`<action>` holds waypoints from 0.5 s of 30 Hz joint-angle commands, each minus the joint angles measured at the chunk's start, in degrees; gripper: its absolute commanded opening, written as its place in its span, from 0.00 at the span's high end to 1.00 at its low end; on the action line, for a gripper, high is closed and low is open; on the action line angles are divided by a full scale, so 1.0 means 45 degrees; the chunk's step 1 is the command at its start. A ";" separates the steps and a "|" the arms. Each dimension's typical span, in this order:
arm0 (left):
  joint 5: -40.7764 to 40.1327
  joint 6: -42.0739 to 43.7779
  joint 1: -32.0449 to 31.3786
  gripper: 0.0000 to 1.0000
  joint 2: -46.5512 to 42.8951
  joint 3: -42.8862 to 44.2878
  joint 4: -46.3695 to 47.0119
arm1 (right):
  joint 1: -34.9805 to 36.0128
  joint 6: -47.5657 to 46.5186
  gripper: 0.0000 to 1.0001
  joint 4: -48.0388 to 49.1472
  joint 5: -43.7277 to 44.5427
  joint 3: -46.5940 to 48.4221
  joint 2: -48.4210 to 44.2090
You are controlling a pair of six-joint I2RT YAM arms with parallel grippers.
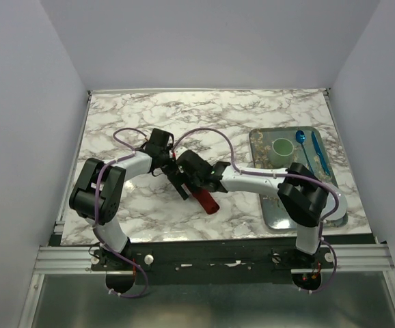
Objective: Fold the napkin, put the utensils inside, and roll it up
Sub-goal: Roll the napkin with the utensil
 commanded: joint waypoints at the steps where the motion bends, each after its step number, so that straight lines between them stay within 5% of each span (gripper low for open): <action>1: -0.0127 0.0232 -0.0013 0.57 -0.0156 0.0021 -0.0452 | 0.0660 -0.1433 0.02 -0.0908 0.3949 0.0830 0.0782; 7: -0.0087 0.0232 0.0007 0.57 -0.0155 0.0118 -0.0510 | 0.1051 -0.1572 0.04 -0.1163 0.4967 0.1182 0.1682; 12: -0.0028 0.0290 0.0046 0.56 -0.0253 0.0118 -0.0550 | 0.1051 -0.1162 0.35 -0.1163 0.4949 0.1202 0.2034; 15: -0.0087 0.0387 0.0065 0.43 -0.0448 0.0157 -0.0589 | 0.0915 -0.0908 0.53 -0.0910 0.4092 0.0968 0.1742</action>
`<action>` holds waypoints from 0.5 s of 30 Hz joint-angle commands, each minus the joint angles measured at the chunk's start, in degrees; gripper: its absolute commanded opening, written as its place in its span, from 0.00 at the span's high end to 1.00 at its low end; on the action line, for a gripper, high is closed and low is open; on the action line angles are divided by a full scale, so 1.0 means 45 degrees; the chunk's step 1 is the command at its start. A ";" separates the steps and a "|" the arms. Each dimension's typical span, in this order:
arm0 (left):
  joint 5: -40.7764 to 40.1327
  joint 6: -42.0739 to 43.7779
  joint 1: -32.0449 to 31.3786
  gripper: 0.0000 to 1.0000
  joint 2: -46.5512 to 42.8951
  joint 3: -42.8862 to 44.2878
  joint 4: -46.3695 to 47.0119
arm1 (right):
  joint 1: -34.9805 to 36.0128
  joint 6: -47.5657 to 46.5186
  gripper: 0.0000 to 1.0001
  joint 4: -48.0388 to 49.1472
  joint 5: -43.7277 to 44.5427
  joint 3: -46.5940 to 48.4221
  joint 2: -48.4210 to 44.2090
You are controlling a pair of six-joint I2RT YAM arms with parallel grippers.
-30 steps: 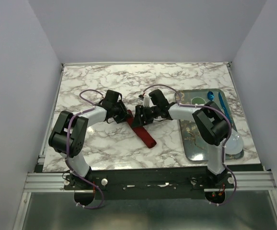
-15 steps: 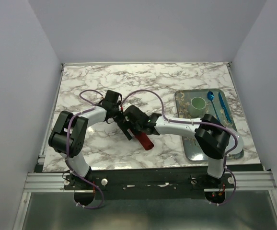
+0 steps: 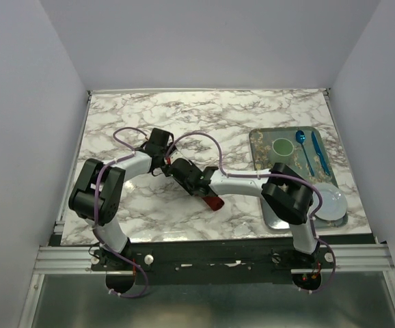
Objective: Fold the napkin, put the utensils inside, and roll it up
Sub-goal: Roll the napkin with the utensil
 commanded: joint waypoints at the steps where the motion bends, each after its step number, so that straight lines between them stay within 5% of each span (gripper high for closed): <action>1: -0.0111 0.0397 0.0051 0.39 -0.0482 0.0138 -0.0560 | -0.0163 0.0447 0.55 -0.0103 -0.0867 -0.0135 0.0022; 5: -0.0209 0.0515 0.0129 0.26 -0.0833 0.0294 -0.0736 | -0.0866 0.1167 0.61 0.0541 -0.3115 -0.0739 -0.0544; 15: 0.0317 0.0145 0.0149 0.21 -0.1108 -0.0115 -0.0152 | -0.3951 0.3122 0.62 0.3098 -1.0907 -0.2205 -0.0917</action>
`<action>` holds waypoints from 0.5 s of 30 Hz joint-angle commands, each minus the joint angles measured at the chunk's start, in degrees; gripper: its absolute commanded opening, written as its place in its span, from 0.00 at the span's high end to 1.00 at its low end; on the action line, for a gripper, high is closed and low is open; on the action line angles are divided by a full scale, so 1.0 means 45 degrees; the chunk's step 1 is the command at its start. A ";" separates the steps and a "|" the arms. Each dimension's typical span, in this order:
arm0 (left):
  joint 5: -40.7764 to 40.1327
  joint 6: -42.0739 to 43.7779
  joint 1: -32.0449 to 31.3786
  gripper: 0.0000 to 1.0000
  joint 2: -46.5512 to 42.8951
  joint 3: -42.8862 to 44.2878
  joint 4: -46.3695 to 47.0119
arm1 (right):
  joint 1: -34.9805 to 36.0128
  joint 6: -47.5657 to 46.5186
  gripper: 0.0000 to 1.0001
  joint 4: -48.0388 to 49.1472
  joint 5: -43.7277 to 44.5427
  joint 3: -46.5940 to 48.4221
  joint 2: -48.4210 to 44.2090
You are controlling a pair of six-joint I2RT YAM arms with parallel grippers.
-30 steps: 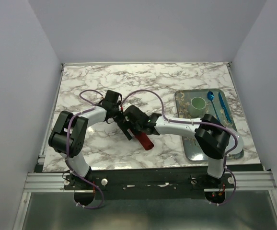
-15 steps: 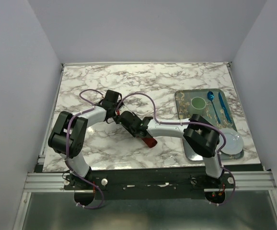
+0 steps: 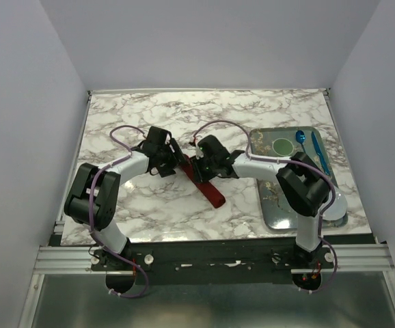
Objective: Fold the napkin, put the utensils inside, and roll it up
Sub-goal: Roll the napkin with the utensil
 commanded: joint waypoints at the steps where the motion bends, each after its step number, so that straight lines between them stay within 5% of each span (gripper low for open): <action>1: 0.0473 -0.0191 0.0042 0.21 -0.0243 -0.0150 0.0428 | -0.1348 0.1340 0.62 0.1420 -0.4843 -0.0583 0.0331; 8: 0.0282 -0.0289 -0.0232 0.22 0.0752 0.0240 0.0546 | -0.2152 0.2355 0.62 0.2569 -0.8066 -0.0681 0.1269; 15: 0.0144 -0.0348 -0.0485 0.26 0.1320 0.0299 0.0917 | -0.2309 0.2573 0.62 0.2945 -0.8658 -0.0701 0.1563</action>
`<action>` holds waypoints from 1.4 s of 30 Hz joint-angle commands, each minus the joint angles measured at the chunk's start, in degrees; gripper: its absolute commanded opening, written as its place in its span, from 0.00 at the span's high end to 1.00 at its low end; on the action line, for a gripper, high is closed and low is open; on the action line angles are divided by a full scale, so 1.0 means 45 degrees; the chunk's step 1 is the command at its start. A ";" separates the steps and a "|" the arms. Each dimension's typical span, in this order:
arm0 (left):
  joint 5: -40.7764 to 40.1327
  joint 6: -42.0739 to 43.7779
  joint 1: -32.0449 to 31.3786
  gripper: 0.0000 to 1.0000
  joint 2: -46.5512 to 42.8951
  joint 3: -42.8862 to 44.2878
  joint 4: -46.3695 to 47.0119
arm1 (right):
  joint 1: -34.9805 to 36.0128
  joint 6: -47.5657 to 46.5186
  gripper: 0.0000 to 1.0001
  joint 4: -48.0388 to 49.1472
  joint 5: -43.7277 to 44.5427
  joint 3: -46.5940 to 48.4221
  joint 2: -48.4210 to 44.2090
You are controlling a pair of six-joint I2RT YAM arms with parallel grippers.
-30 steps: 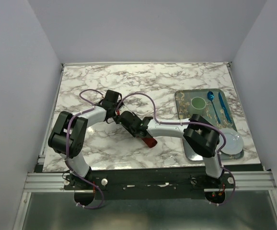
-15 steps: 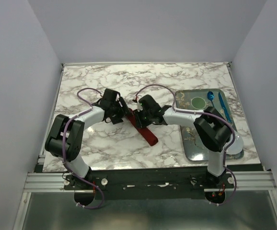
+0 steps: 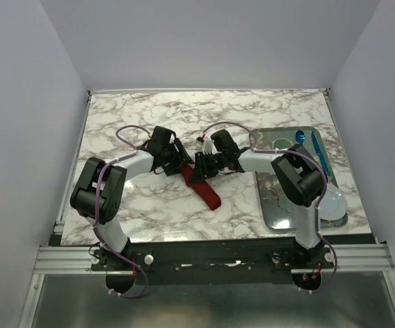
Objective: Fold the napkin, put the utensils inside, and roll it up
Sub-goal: Roll the napkin with the utensil
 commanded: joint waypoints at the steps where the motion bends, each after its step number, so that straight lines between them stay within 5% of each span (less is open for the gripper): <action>1: -0.0314 0.0031 -0.0238 0.27 0.0450 0.0042 0.0062 | 0.0013 0.0348 0.61 0.0429 -0.1260 -0.0191 0.0412; 11: -0.0939 0.0109 -0.0238 0.60 0.0080 -0.0583 -0.0075 | 0.0168 -0.0840 0.41 -0.1326 0.0726 0.0373 -0.0406; 21: -0.0861 0.0011 -0.0238 0.62 -0.0077 -0.0622 -0.0075 | 0.1808 -0.1917 0.18 -0.3378 0.5064 0.1371 -0.0974; 32: -0.0763 -0.0027 -0.0238 0.63 -0.0018 -0.0642 -0.0075 | 0.4133 -0.3285 0.16 -0.4239 1.1508 0.2114 -0.0486; 40: -0.0666 -0.0047 -0.0238 0.64 0.0001 -0.0622 -0.0094 | 0.4212 -0.3266 0.32 -0.4298 1.2353 0.2114 -0.0154; 42: -0.0646 -0.0105 -0.0238 0.56 -0.0057 -0.0603 -0.0056 | 0.4212 -0.3188 0.39 -0.4259 1.2236 0.2133 -0.0096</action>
